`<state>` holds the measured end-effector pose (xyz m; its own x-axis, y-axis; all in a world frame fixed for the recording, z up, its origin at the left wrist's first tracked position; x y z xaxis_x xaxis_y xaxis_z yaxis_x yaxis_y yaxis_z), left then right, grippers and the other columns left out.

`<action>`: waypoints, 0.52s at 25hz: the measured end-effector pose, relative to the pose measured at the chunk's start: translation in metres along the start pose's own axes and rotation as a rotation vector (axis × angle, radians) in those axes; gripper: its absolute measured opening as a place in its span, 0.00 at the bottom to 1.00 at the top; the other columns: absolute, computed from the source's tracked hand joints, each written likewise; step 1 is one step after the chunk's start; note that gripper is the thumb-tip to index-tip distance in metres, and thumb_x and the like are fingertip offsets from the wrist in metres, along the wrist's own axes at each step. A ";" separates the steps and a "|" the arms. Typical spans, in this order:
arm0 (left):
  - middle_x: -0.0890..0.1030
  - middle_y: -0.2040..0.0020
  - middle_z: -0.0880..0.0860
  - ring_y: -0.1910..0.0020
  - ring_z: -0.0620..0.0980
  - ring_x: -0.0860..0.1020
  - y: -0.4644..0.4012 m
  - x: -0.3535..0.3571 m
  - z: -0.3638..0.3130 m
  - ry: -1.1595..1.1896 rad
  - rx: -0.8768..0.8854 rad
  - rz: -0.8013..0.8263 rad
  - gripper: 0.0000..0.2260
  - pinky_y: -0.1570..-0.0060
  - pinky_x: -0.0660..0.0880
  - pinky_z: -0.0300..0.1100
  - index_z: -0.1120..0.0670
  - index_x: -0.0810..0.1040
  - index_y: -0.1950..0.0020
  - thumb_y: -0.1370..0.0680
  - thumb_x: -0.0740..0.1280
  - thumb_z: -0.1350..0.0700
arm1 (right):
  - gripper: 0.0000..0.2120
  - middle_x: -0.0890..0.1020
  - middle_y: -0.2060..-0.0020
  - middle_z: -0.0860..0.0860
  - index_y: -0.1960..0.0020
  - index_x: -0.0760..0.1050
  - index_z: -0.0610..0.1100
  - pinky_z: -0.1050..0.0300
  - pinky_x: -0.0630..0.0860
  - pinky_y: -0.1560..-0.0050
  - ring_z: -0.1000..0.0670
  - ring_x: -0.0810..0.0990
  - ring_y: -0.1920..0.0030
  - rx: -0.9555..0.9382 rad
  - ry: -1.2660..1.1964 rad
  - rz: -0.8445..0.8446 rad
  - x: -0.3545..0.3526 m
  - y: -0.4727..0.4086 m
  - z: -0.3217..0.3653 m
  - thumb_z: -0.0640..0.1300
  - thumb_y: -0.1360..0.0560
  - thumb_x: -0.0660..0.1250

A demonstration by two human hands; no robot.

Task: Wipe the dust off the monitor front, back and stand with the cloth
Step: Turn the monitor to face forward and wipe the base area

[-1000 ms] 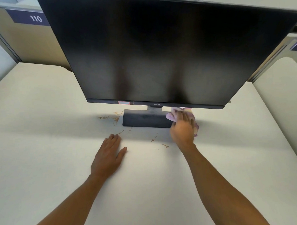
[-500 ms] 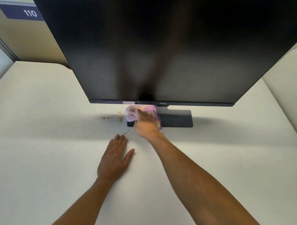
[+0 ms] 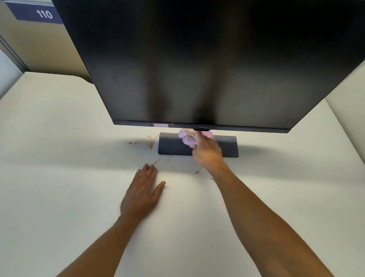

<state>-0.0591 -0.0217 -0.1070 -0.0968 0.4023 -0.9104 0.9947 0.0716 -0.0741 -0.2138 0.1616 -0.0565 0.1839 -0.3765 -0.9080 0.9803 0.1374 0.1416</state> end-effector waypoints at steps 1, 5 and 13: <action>0.65 0.24 0.51 0.23 0.46 0.56 -0.001 0.001 0.001 0.000 -0.008 0.016 0.29 0.26 0.45 0.36 0.56 0.66 0.25 0.19 0.51 0.39 | 0.17 0.77 0.52 0.48 0.37 0.66 0.50 0.52 0.73 0.55 0.43 0.77 0.52 0.048 0.027 0.000 -0.005 -0.001 -0.018 0.41 0.24 0.61; 0.63 0.23 0.50 0.22 0.45 0.54 -0.001 0.005 0.004 -0.013 -0.016 0.045 0.27 0.26 0.45 0.37 0.55 0.63 0.23 0.18 0.54 0.42 | 0.18 0.80 0.50 0.44 0.36 0.68 0.48 0.59 0.75 0.59 0.46 0.77 0.57 0.103 0.081 -0.202 -0.025 0.018 -0.067 0.41 0.26 0.65; 0.62 0.23 0.50 0.23 0.45 0.53 0.000 0.006 0.003 -0.043 -0.026 0.049 0.30 0.27 0.44 0.36 0.55 0.63 0.23 0.20 0.50 0.39 | 0.24 0.78 0.37 0.48 0.31 0.72 0.54 0.49 0.71 0.38 0.43 0.76 0.38 -0.015 0.000 -0.145 -0.034 0.036 -0.089 0.41 0.25 0.62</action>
<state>-0.0601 -0.0221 -0.1138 -0.0456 0.3660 -0.9295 0.9969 0.0761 -0.0189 -0.1913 0.2603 -0.0559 0.0408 -0.3933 -0.9185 0.9954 0.0953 0.0034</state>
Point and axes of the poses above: each hand's wrist, its own y-axis away from the middle knuckle, its own x-axis out of the palm, z = x × y, the point moved 7 cm from there along -y, towards the middle knuckle
